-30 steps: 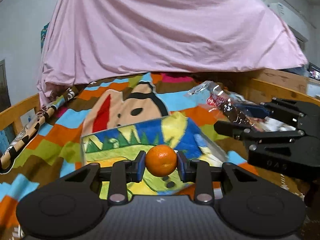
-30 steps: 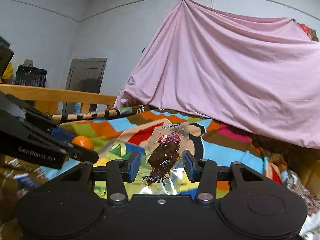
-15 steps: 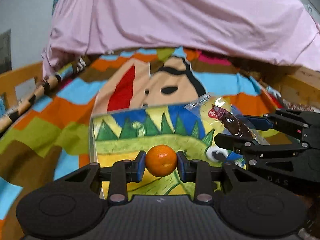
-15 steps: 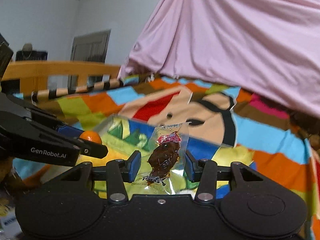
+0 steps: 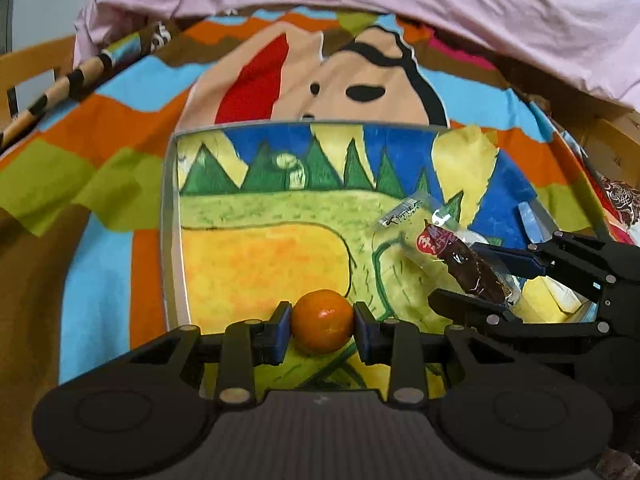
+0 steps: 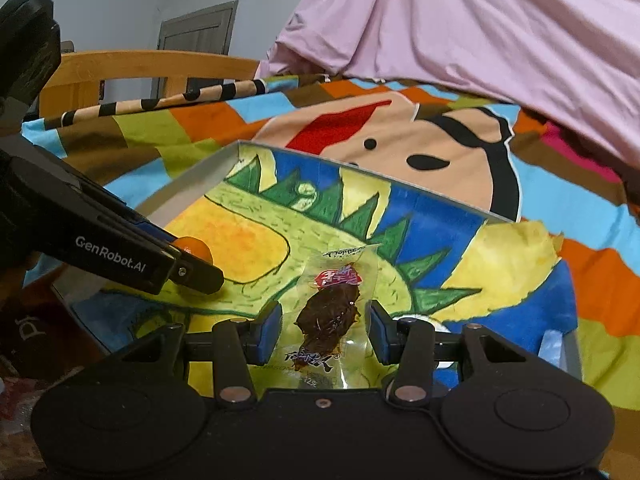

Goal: Organize snacks
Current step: 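Lower the orange into the metal tray and open the left tool while the right releases the meat snack there, then raise both tools away from the tray back over the snack pile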

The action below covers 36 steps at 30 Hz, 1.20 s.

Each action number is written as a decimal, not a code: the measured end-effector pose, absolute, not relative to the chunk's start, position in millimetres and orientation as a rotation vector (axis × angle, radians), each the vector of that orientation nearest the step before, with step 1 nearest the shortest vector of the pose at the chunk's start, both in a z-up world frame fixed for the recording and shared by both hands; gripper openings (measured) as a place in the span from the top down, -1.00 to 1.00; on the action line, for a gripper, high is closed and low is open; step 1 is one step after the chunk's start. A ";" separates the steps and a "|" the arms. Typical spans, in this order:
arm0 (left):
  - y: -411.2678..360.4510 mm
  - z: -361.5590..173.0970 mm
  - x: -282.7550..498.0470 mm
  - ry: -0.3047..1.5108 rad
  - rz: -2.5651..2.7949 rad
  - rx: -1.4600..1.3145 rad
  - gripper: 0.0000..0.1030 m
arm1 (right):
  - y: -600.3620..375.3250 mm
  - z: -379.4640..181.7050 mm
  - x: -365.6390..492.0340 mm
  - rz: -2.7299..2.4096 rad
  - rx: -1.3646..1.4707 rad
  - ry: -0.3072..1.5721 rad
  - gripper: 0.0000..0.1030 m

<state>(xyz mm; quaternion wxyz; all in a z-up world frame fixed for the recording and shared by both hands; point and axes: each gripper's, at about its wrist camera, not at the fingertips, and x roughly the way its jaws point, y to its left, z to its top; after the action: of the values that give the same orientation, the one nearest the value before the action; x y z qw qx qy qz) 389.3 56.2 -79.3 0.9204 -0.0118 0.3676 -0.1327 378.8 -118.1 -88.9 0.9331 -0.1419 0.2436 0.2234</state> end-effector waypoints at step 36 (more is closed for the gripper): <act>43.2 5.8 310.4 0.433 -0.191 -0.020 -0.90 | -174.3 -6.2 316.2 0.396 -0.166 0.331 -0.96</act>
<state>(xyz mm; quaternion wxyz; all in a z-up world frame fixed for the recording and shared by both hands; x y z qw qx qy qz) 310.4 43.2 5.8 0.9721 -0.0097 0.2145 -0.0946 316.1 -174.3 -6.2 0.9635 -0.0819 0.1633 0.1958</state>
